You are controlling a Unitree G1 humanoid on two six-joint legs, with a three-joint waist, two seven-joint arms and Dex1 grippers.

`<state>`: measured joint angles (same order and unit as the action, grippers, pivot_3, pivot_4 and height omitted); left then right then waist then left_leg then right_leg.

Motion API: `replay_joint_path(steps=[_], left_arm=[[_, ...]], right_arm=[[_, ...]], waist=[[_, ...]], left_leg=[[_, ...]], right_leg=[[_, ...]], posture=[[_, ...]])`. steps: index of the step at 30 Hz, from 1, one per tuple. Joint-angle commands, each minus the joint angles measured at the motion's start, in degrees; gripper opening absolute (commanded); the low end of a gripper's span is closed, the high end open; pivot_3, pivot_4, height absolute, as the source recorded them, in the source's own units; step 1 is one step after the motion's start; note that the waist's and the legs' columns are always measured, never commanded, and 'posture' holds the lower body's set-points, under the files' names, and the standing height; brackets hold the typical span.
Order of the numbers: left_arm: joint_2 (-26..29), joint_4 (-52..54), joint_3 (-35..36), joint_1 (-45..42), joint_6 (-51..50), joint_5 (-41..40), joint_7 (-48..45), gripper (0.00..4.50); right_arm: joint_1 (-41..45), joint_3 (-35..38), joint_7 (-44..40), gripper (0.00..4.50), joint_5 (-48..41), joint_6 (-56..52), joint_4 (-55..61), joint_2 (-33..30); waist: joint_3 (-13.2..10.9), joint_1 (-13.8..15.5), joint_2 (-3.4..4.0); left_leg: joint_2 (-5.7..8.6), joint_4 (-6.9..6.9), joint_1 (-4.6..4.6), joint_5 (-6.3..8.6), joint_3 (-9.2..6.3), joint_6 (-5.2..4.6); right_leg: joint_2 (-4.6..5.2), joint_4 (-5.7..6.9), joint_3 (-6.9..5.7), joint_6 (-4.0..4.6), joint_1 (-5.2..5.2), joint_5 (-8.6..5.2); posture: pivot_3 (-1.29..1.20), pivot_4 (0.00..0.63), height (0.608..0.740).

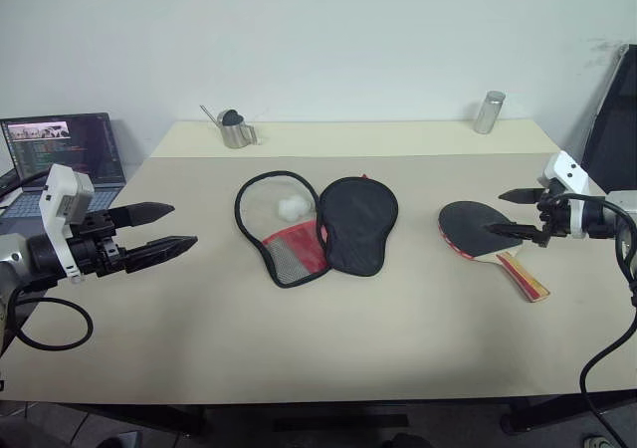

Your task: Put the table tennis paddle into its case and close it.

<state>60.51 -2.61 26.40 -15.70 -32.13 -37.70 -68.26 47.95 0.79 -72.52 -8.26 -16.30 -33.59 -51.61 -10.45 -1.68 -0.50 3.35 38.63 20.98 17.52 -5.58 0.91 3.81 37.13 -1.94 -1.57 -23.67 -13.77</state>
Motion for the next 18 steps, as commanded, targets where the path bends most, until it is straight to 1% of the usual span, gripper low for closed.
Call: replay_joint_path(steps=[1, 8, 10, 12, 14, 15, 18], left_arm=[[1.1, 0.7, 0.2, -1.6, 0.3, 0.0, -0.3, 4.5], [-0.3, -0.8, -1.3, -5.6, 0.4, 0.4, 1.9, 4.5], [-1.7, -1.5, -2.6, -5.9, 0.7, 1.2, 3.0, 4.5], [-5.3, -5.6, -6.0, -7.4, 2.6, 4.6, 6.1, 4.5], [-8.8, -8.1, -8.0, -9.3, 3.3, 6.5, 9.6, 4.5], [-11.5, -11.9, -8.7, -11.3, 4.6, 8.3, 13.2, 4.5], [-18.1, -19.7, -10.6, -17.5, 4.1, 13.4, 25.6, 4.5]], right_arm=[[0.3, 2.0, -0.3, 4.46, -1.7, 0.2, 2.5, -0.8], [-0.9, 2.7, 0.9, 4.46, -2.6, -0.1, 3.4, -0.5], [-0.6, 2.4, 0.6, 4.46, -2.6, 0.4, 3.1, -0.6], [-0.5, 2.3, 0.8, 4.46, -2.6, 0.1, 3.6, -0.5], [-1.0, 2.5, 0.7, 4.46, -2.8, 0.0, 3.8, -0.9], [-1.5, 2.6, 1.2, 4.46, -2.9, -0.9, 4.5, -0.8], [-2.6, 2.5, 0.5, 4.46, -3.3, -3.2, 6.8, -1.9]], waist=[[0.0, 0.0, 0.0], [0.0, 0.0, 0.0], [0.0, 0.0, 0.0], [0.0, 0.0, 0.07], [0.1, 0.1, 0.12], [0.1, 0.1, 0.09], [0.0, 0.4, -0.01]], left_leg=[[0.0, 0.0, 0.0, 0.0, 0.0, 0.0], [0.0, 0.0, 0.0, 0.0, 0.0, 0.0], [0.01, 0.01, 0.0, 0.0, 0.01, 0.0], [0.01, 0.01, -0.02, 0.0, 0.02, 0.0], [0.03, 0.03, -0.05, 0.0, 0.03, 0.0], [0.03, 0.06, -0.05, 0.0, 0.02, 0.0], [0.03, 0.18, -0.01, 0.0, -0.02, 0.0]], right_leg=[[0.0, 0.0, 0.0, 0.0, 0.0, 0.0], [0.0, 0.01, -0.01, 0.0, 0.0, 0.0], [0.0, 0.01, 0.0, 0.0, 0.0, 0.0], [0.0, 0.03, 0.01, -0.01, 0.01, 0.0], [0.0, 0.08, 0.0, -0.01, 0.02, 0.0], [0.0, 0.11, -0.01, -0.01, 0.03, 0.01], [0.0, 0.19, -0.05, -0.02, 0.03, 0.01]], posture=[[0.0, 0.15, 0.74], [0.0, 0.15, 0.74], [0.0, 0.15, 0.74], [0.0, 0.15, 0.74], [0.0, 0.15, 0.74], [0.0, 0.15, 0.74], [0.0, 0.15, 0.74]])
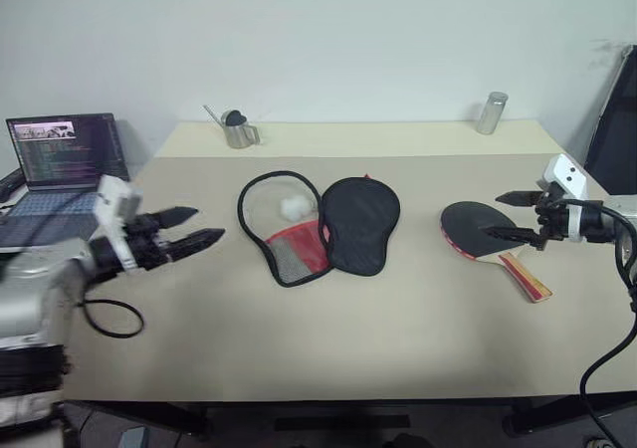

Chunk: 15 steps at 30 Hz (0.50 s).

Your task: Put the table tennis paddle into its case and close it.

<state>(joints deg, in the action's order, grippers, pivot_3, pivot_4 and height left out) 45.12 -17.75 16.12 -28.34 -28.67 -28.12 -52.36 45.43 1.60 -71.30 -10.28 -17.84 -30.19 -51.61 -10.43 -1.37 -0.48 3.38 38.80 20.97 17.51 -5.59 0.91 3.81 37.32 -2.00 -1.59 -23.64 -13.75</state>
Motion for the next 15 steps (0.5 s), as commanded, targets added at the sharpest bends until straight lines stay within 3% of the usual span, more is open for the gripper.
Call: replay_joint_path(steps=[1, 7, 15], left_arm=[[-4.6, -5.8, -0.5, -6.2, -0.1, 4.1, 11.9, 4.5], [-13.3, -11.1, -1.5, -9.6, -6.0, 4.9, 19.8, 4.5], [-17.5, -9.3, 1.6, -10.9, -11.5, 2.4, 26.3, 4.5]], right_arm=[[-0.1, 1.8, -1.1, 4.46, -1.4, -1.8, 3.6, -2.3], [-3.0, 1.9, -1.3, 4.46, -2.1, -4.5, 8.5, -3.5], [0.1, 1.6, 1.7, 4.46, -1.4, -3.0, 6.6, -1.2]], waist=[[0.0, 0.2, -0.05], [0.0, 0.4, -0.11], [-0.1, 0.1, -0.14]], left_leg=[[0.0, 0.01, 0.01, 0.0, 0.0, 0.0], [0.05, 0.02, 0.08, 0.0, 0.03, 0.0], [0.03, 0.07, 0.05, -0.01, 0.12, 0.02]], right_leg=[[0.0, 0.01, 0.0, 0.0, 0.0, 0.0], [0.06, -0.08, 0.01, -0.03, -0.04, 0.02], [0.06, 0.21, 0.12, -0.03, -0.14, 0.01]], posture=[[0.0, 0.15, 0.74], [0.0, 0.15, 0.74], [0.0, 0.15, 0.74]])
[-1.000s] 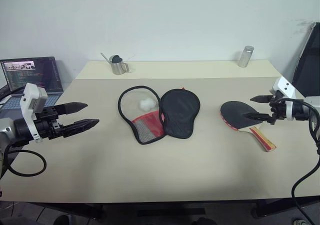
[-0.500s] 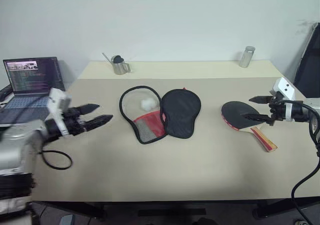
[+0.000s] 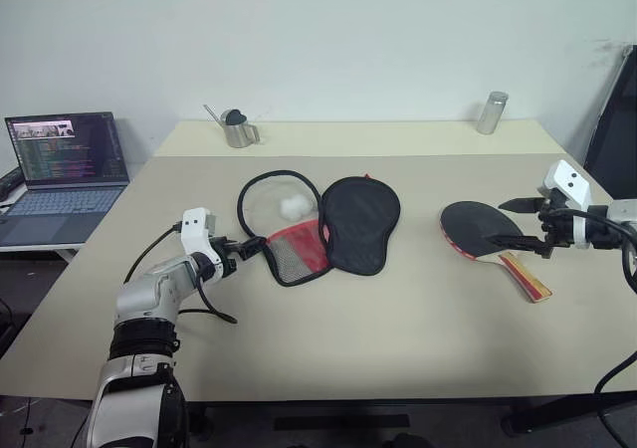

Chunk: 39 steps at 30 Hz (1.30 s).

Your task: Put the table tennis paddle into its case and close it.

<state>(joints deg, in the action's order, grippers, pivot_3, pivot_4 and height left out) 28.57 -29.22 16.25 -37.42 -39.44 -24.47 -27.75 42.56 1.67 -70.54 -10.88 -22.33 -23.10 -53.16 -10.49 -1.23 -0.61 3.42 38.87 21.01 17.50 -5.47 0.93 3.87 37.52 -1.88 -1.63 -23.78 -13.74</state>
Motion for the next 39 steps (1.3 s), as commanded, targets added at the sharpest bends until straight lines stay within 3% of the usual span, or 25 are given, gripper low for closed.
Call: replay_joint_path(steps=[1, 9, 18, 31, 39], left_arm=[[-1.7, 2.4, 1.3, -2.1, -1.2, -1.5, 1.7, 4.5], [-7.3, 0.4, 0.0, -7.1, -2.7, -2.3, 2.0, 4.5], [-9.6, 0.8, -1.3, -7.6, -3.6, -2.1, 0.9, 4.5], [-13.8, 3.7, -1.2, -7.2, -2.4, -2.2, 4.6, 0.02], [-15.4, 2.5, -1.7, -8.0, -0.7, -1.2, 5.6, 0.02]], right_arm=[[3.4, 1.4, 1.1, 4.46, -0.7, 1.7, -0.8, 0.6], [2.9, 1.6, 1.7, 4.46, -1.1, 2.0, 0.4, 2.0], [2.4, 1.9, 2.4, 4.46, -1.3, 1.8, 1.6, 2.2], [1.9, 1.7, 3.6, 4.5, -2.1, 1.5, 3.0, 2.2], [1.0, 1.6, 4.1, 4.5, -2.4, 0.8, 4.2, 2.1]], waist=[[0.0, 0.1, 0.0], [0.0, 1.2, -0.05], [0.0, 1.0, -0.06], [0.0, 1.2, -0.07], [0.0, 1.2, -0.07]], left_leg=[[0.01, 0.04, -0.01, 0.0, 0.01, 0.0], [0.04, 0.1, 0.01, -0.02, 0.01, 0.03], [0.04, 0.09, 0.0, -0.02, 0.09, 0.04], [0.04, 0.1, 0.0, -0.03, 0.08, 0.04], [0.04, 0.1, 0.0, -0.03, 0.09, 0.05]], right_leg=[[0.0, 0.05, 0.01, 0.0, 0.0, 0.0], [0.05, 0.11, -0.02, 0.0, 0.0, 0.0], [0.05, 0.14, 0.02, 0.0, -0.03, 0.0], [0.06, 0.13, 0.01, 0.0, -0.03, 0.0], [0.06, 0.13, 0.01, 0.0, -0.02, 0.0]], posture=[[0.0, 0.15, 0.74], [0.0, 0.15, 0.74], [0.0, 0.15, 0.74], [0.0, 0.15, 0.74], [0.0, 0.15, 0.74]])
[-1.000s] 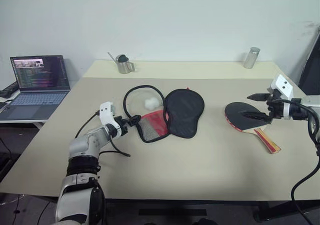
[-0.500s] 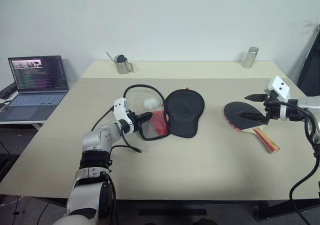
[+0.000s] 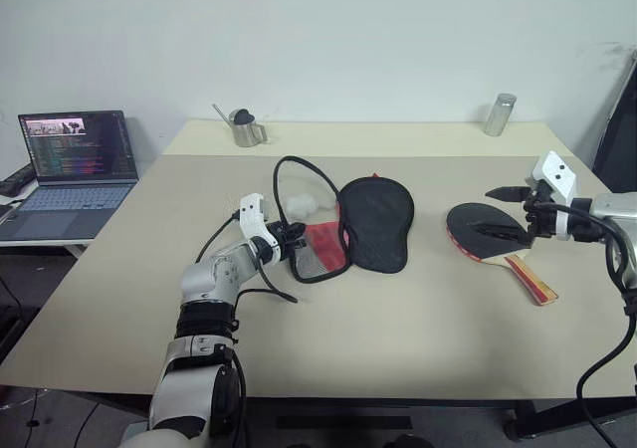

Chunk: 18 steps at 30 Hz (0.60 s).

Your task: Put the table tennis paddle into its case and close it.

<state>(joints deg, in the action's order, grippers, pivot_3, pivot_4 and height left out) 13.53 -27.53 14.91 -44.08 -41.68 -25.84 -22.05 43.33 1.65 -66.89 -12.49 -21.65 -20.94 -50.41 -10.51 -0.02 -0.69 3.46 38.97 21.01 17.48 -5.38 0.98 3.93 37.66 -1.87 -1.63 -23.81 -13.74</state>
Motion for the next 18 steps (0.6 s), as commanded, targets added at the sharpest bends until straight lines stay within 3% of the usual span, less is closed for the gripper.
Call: replay_joint_path(steps=[1, 10, 18], left_arm=[[-0.5, 0.6, -0.4, -1.6, 1.8, 0.3, 0.1, 0.02], [-2.1, -1.0, -1.0, -3.4, 4.2, 1.3, 1.7, 0.02], [-2.0, 5.2, -3.1, 0.0, -0.2, 0.7, 1.1, 0.02]], right_arm=[[0.3, 1.6, 0.5, 4.5, -0.8, 0.1, 2.0, -0.7], [-0.5, 1.4, 1.2, 4.5, -1.1, -0.1, 2.9, 0.1], [-1.5, 1.6, 1.9, 4.5, -1.5, -0.7, 4.3, 1.0]], waist=[[0.0, 0.0, 0.0], [0.0, 0.1, -0.01], [0.0, 0.0, -0.01]], left_leg=[[0.0, 0.0, 0.0, 0.0, 0.0, 0.0], [0.0, 0.0, 0.0, 0.0, 0.01, 0.0], [0.0, 0.0, 0.0, 0.0, 0.01, 0.0]], right_leg=[[0.0, 0.0, 0.0, 0.0, 0.0, 0.0], [0.0, -0.01, 0.0, 0.0, 0.0, 0.0], [0.0, -0.01, 0.01, 0.0, 0.0, 0.0]], posture=[[0.0, 0.15, 0.74], [0.0, 0.15, 0.74], [0.0, 0.15, 0.74]])
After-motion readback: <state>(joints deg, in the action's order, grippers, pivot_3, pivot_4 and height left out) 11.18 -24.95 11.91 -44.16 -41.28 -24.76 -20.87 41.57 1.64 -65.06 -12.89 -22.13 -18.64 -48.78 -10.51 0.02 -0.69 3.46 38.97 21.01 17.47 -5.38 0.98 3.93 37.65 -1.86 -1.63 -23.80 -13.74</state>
